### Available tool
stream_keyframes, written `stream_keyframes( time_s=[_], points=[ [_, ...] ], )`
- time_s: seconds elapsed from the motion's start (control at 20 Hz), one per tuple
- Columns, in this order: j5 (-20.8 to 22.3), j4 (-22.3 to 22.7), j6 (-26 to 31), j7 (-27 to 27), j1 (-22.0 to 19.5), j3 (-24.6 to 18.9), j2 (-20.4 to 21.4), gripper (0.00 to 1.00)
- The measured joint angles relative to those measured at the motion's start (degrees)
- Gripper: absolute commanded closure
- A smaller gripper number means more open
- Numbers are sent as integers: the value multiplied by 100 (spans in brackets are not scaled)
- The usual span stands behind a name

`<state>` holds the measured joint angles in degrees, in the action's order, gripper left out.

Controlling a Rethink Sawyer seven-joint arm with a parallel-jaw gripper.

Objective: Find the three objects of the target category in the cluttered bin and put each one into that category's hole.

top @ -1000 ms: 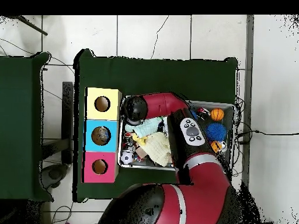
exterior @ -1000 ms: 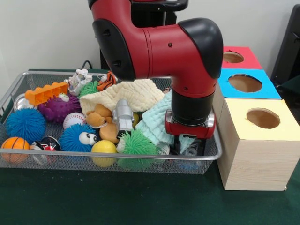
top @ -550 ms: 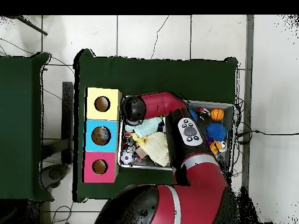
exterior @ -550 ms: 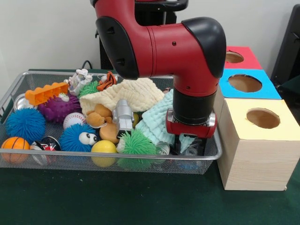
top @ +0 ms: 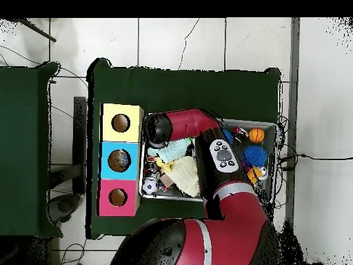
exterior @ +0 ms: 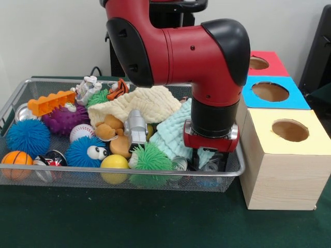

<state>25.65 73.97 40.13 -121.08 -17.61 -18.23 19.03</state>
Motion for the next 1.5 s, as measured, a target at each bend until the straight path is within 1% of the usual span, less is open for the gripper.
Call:
stream_keyframes(
  time_s=[1.0,1.5],
  points=[
    [-102,-79,-12,-1,258,288,9,0],
    [-259,-89,-101,-1,407,499,8,0]
  ],
)
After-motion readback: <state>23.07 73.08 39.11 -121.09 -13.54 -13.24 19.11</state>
